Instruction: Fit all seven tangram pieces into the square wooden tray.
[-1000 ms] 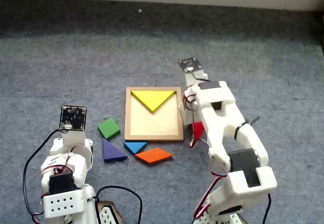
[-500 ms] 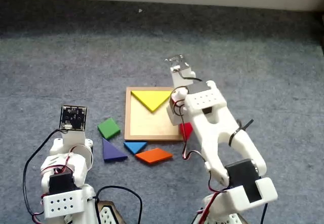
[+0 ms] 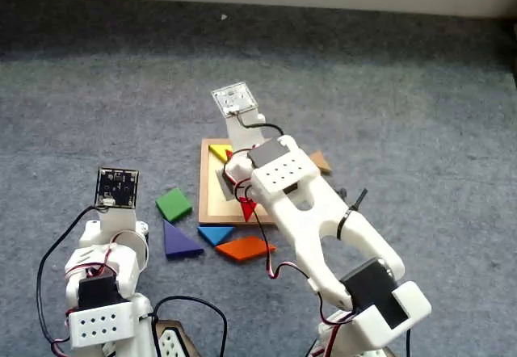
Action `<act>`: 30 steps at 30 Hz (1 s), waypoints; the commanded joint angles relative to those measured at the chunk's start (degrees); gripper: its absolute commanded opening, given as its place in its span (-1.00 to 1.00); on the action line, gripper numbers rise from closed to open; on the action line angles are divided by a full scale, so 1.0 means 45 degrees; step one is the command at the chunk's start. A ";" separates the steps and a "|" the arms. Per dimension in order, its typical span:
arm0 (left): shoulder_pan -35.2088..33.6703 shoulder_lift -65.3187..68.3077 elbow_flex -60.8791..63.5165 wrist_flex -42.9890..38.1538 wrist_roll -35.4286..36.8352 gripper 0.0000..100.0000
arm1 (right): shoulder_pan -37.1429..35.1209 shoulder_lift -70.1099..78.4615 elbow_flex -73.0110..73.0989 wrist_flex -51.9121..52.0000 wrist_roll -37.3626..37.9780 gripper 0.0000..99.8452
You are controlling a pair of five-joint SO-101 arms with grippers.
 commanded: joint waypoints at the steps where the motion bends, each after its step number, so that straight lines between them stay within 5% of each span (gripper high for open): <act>1: -0.0166 -0.0107 -0.0166 -0.0195 0.0098 -0.93 | -0.0772 0.0733 -0.1123 -0.0967 -0.0410 -0.54; 19: -0.0166 -0.0107 -0.0166 -0.0195 0.0098 -0.93 | -0.0869 0.6125 -0.7766 0.2237 -0.2559 -0.52; 25: -0.0166 -0.0107 -0.0166 -0.0195 0.0098 -0.93 | -0.0947 0.6926 -0.9973 0.4366 -0.2559 -0.23; 30: -0.0166 -0.0107 -0.0166 -0.0195 0.0098 -0.93 | -0.0908 0.6926 -1.1282 0.6007 -0.2051 -0.22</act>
